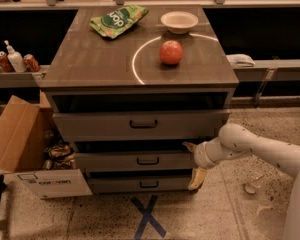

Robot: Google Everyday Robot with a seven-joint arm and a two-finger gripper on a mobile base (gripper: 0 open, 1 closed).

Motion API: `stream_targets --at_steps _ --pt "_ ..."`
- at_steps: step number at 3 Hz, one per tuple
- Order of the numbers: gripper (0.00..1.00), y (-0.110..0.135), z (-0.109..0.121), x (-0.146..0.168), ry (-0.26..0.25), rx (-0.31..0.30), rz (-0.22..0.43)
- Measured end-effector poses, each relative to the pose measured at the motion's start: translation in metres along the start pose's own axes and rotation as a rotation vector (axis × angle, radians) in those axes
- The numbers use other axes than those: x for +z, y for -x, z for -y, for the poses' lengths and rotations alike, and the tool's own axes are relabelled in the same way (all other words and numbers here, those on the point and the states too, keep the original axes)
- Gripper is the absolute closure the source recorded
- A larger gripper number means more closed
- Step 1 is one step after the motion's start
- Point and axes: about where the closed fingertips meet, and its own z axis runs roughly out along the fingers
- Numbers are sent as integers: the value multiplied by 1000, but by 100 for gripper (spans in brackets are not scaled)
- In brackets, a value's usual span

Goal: Open middle drawer

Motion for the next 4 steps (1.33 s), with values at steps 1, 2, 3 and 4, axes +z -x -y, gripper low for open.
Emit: stream_targets --at_steps 1,2,3,4 --pt "0 2 9 15 17 -24 -4" --pt "19 5 6 28 41 -37 -6" --pt "43 11 -7 33 60 -51 -3" --pt "66 23 -25 22 39 -74 3"
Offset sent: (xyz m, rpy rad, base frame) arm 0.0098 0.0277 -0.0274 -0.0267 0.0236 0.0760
